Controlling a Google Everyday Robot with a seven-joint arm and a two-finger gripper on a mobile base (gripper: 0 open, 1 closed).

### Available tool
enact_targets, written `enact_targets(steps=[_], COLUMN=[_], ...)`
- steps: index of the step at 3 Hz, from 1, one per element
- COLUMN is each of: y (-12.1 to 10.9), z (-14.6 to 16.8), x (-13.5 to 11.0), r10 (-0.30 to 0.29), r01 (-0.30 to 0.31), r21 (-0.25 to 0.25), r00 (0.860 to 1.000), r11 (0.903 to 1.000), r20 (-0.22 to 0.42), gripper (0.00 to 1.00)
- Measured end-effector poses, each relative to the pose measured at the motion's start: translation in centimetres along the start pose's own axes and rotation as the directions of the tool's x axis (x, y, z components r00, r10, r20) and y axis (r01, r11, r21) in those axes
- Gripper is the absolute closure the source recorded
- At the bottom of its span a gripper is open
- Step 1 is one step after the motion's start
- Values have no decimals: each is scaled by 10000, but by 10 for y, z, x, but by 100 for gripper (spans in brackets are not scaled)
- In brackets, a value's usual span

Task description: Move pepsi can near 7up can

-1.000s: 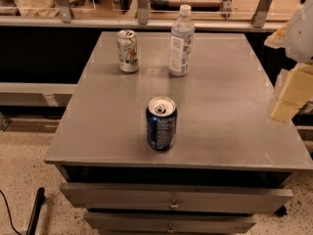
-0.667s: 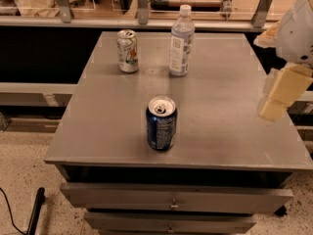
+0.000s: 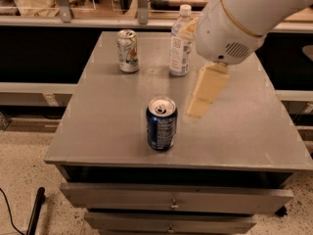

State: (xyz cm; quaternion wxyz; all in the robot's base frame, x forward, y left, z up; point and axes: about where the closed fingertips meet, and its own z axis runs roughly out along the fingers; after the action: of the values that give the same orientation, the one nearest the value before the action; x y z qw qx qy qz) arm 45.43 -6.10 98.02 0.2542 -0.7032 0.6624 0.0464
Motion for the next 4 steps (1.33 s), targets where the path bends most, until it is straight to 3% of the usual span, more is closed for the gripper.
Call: enact_targets(steps=[1,2,3,4], y=[1,3,7,14], z=[1,7,26,45], x=[-8,-5,14,37], r10=[-139,55,668,1271], r01=[139,-31,-509,-1032], r21=[-10,-322,-757,-803], r00=[9998,9972,9720,9044], r11=[9999,9995,9958,9914], r20=[131,742,2254,4072], gripper=[0,0,0,0])
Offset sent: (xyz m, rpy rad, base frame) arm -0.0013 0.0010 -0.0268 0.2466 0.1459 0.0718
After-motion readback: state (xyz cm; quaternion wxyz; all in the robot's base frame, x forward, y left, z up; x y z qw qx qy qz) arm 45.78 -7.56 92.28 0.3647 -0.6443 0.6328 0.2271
